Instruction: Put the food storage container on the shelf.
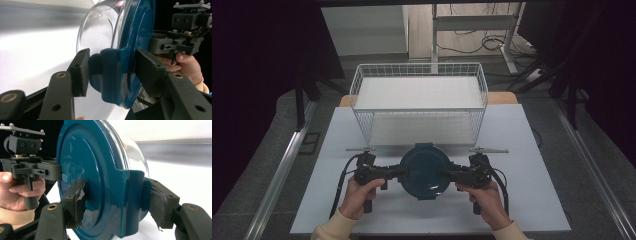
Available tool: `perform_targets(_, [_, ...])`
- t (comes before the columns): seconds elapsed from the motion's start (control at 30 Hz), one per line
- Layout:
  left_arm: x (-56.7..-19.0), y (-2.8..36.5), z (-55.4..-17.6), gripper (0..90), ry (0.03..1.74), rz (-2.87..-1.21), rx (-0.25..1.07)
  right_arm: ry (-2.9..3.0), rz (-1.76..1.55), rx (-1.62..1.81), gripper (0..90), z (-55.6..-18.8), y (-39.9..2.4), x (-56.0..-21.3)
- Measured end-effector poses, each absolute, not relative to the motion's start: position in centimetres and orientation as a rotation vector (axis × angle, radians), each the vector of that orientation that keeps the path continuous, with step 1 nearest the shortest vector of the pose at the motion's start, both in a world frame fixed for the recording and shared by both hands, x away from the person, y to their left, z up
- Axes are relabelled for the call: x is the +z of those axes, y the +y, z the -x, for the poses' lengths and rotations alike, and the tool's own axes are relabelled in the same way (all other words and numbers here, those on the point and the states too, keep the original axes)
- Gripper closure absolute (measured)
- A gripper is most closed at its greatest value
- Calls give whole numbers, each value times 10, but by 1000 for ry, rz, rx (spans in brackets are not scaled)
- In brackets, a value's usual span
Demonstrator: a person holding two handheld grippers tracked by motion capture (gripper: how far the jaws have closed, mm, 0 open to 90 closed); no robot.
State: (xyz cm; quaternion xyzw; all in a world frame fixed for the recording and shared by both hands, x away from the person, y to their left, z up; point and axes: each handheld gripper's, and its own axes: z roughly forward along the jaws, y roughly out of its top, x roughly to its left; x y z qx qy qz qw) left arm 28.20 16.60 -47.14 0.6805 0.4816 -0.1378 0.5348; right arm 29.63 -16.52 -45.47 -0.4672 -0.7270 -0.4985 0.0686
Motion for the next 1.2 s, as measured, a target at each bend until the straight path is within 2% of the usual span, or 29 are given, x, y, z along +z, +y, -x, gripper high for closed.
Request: perform_targets(1.2, [-440, 169, -277, 476, 1091, -1619, -254, -2234, 1344, -1571, 363, -293, -163, -426])
